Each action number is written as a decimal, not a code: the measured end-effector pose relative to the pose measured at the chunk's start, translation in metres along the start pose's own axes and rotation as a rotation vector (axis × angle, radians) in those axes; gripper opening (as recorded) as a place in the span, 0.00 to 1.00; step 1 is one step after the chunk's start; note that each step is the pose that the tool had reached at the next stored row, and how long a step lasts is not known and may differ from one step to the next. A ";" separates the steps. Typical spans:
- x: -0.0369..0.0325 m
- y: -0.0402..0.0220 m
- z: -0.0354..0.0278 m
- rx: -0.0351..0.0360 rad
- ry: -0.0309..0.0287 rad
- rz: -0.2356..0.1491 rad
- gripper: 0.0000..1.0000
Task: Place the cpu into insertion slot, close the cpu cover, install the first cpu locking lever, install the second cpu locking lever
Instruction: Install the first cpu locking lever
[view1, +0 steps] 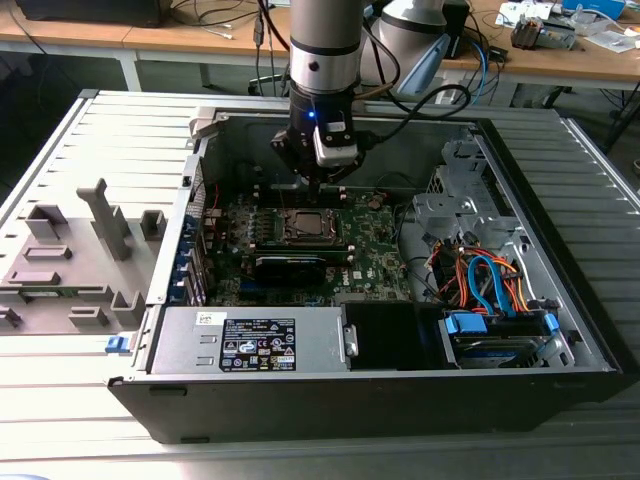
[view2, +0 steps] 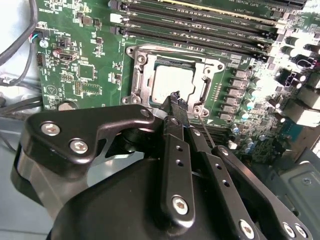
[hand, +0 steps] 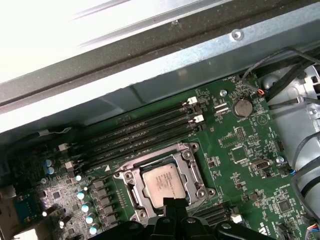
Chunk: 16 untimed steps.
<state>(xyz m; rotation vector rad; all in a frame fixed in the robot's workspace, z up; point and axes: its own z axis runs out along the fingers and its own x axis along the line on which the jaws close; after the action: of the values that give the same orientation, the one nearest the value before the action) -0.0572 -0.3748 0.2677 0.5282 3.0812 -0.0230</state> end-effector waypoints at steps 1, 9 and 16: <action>0.0000 0.0000 0.0000 -0.0001 -0.0001 -0.007 0.11; 0.0000 0.0000 0.0000 -0.0010 -0.0007 -0.056 0.11; 0.0000 0.0000 0.0000 -0.0017 -0.0012 -0.094 0.11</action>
<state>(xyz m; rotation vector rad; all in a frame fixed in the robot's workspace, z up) -0.0572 -0.3749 0.2677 0.3822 3.1019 -0.0218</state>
